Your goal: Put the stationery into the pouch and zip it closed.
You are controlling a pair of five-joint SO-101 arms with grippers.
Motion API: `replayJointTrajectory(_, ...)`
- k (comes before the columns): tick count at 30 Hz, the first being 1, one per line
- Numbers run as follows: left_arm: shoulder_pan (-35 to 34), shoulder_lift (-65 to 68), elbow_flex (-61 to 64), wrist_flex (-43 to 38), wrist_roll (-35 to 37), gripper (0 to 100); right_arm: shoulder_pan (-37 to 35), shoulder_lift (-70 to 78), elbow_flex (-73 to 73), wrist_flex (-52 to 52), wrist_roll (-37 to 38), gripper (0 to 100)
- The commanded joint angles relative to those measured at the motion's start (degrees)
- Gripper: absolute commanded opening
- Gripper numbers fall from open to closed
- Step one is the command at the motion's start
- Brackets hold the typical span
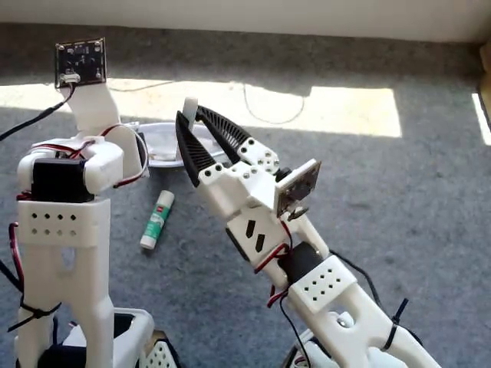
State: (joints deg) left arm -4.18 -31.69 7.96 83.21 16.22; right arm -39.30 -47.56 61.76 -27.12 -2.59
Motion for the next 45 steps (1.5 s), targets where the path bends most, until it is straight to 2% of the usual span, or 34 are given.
replayJointTrajectory(1, 0.4, -0.48, -0.66, -0.44, 0.09, 1, -0.22, -0.48, -0.75, 1.8, -0.53, 7.4)
replayJointTrajectory(4, 0.4, -0.48, -0.66, -0.44, 0.09, 1, -0.31, -0.84, -0.84, 4.62, -0.53, 18.3)
replayJointTrajectory(6, 0.4, -0.48, -0.66, -0.44, 0.09, 1, -0.31, -0.92, -1.01, 5.23, -0.53, 22.0)
replayJointTrajectory(15, 0.31, -0.48, -0.66, -0.62, 0.09, 1, 0.22, -0.92, -1.27, 7.08, -0.44, 22.0)
replayJointTrajectory(23, -5.93, -0.92, -1.1, -0.7, 0.09, 1, 0.22, -6.02, -6.2, 28.09, -0.7, 22.0)
replayJointTrajectory(27, -7.69, -0.92, -1.1, -0.7, 0.09, 1, 0.13, -10.42, -11.12, 40.22, -5.27, 22.0)
replayJointTrajectory(32, -10.33, -1.01, -1.27, -0.7, 0.35, 1, -0.13, -11.03, -18.77, 54.2, -5.89, 22.0)
replayJointTrajectory(38, -14.9, -1.01, -2.68, -0.7, 0.44, 1, -0.31, -10.95, -22.64, 61.14, -9.76, 22.0)
replayJointTrajectory(45, -20.18, -1.01, -3.65, -0.62, 0.79, 1, -6.73, -10.77, -22.55, 64.31, -9.93, 22.0)
